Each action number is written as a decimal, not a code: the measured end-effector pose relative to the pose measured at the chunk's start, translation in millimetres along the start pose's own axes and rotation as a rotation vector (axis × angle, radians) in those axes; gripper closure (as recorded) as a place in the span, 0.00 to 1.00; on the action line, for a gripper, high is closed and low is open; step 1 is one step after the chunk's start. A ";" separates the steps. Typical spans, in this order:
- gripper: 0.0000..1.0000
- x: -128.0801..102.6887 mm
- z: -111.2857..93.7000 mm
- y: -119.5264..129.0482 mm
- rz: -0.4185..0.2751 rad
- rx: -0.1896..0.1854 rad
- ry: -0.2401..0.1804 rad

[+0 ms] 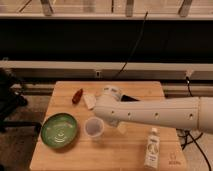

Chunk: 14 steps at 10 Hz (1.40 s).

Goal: Pick up the ceramic cup

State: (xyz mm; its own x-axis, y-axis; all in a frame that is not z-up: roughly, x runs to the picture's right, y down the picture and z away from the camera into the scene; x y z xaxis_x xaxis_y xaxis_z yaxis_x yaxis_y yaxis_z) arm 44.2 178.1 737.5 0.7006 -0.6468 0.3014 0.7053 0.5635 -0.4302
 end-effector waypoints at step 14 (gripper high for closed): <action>0.20 -41.6 -56.1 15.4 -0.106 0.090 -0.172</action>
State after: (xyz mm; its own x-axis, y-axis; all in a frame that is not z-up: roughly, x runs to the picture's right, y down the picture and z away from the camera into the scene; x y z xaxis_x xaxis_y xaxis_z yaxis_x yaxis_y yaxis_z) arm 19.8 184.8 670.6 0.6247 -0.6119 0.4851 0.7774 0.5455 -0.3130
